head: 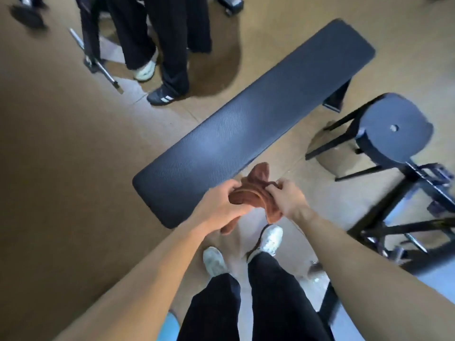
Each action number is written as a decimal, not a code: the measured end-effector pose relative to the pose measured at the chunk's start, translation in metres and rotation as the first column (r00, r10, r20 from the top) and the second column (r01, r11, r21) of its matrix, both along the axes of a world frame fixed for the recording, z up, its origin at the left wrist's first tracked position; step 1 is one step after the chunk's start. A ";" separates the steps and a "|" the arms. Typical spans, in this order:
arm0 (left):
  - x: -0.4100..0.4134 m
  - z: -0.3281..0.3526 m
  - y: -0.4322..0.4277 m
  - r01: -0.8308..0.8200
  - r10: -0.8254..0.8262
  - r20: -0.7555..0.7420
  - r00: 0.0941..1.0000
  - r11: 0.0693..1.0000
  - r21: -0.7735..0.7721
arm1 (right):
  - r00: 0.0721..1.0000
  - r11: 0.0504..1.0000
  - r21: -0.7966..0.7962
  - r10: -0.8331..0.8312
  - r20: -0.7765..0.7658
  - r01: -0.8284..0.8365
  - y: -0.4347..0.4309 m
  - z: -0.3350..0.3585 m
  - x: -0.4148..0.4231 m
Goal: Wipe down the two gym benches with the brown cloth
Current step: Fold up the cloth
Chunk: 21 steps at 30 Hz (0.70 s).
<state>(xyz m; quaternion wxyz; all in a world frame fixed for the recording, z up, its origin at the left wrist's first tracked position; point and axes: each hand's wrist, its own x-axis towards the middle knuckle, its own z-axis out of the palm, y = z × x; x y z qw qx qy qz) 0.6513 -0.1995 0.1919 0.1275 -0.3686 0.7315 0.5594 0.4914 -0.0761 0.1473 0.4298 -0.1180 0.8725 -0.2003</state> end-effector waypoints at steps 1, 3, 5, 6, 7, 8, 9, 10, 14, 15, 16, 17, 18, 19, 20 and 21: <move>-0.019 0.020 0.003 0.046 -0.047 -0.034 0.998 0.999 -0.015 | 0.998 0.998 -0.040 -0.049 -0.045 0.047 0.013 0.016 -0.009; -0.056 0.054 0.008 0.129 -0.135 -0.059 0.989 0.988 -0.090 | 0.977 0.979 -0.135 -0.168 -0.133 0.150 0.041 0.048 -0.026; -0.090 0.076 0.013 0.204 -0.219 -0.032 0.975 0.946 -0.253 | 0.947 0.940 -0.248 -0.280 -0.161 0.235 0.067 0.083 -0.046; -0.106 0.085 0.016 0.232 -0.244 0.005 0.970 0.918 -0.322 | 0.943 0.921 -0.296 -0.304 -0.139 0.254 0.079 0.101 -0.059; -0.121 0.092 0.020 0.260 -0.257 0.059 0.965 0.894 -0.365 | 0.955 0.917 -0.319 -0.281 -0.092 0.239 0.090 0.121 -0.072; -0.135 0.100 0.026 0.287 -0.265 0.111 0.958 0.872 -0.396 | 0.978 0.930 -0.318 -0.204 -0.040 0.181 0.099 0.140 -0.085; -0.149 0.108 0.033 0.311 -0.271 0.153 0.950 0.853 -0.420 | 0.996 0.950 -0.302 -0.087 -0.005 0.082 0.109 0.157 -0.098; -0.162 0.117 0.042 0.334 -0.285 0.175 0.942 0.829 -0.449 | 0.999 0.959 -0.281 0.040 -0.003 -0.039 0.119 0.171 -0.110; -0.202 0.148 0.079 0.391 -0.372 0.138 0.918 0.787 -0.477 | 0.968 0.949 -0.217 0.196 -0.158 -0.227 0.155 0.218 -0.154; -0.211 0.156 0.088 0.393 -0.393 0.103 0.914 0.791 -0.469 | 0.971 0.951 -0.235 0.160 -0.178 -0.200 0.165 0.228 -0.164; -0.221 0.163 0.096 0.386 -0.410 0.056 0.910 0.792 -0.474 | 0.969 0.953 -0.243 0.130 -0.210 -0.180 0.176 0.235 -0.174; -0.229 0.171 0.103 0.367 -0.415 0.009 0.910 0.794 -0.484 | 0.963 0.956 -0.238 0.114 -0.243 -0.174 0.187 0.242 -0.183; -0.238 0.179 0.109 0.344 -0.409 -0.029 0.912 0.802 -0.488 | 0.960 0.960 -0.228 0.098 -0.261 -0.160 0.199 0.244 -0.193; -0.246 0.186 0.114 0.330 -0.395 -0.043 0.918 0.818 -0.472 | 0.961 0.965 -0.224 0.071 -0.267 -0.134 0.210 0.246 -0.200; -0.254 0.193 0.118 0.331 -0.387 -0.041 0.921 0.834 -0.440 | 0.963 0.967 -0.234 0.035 -0.266 -0.100 0.221 0.247 -0.207; -0.263 0.199 0.121 0.349 -0.394 -0.032 0.919 0.847 -0.402 | 0.964 0.964 -0.257 -0.005 -0.266 -0.066 0.230 0.248 -0.214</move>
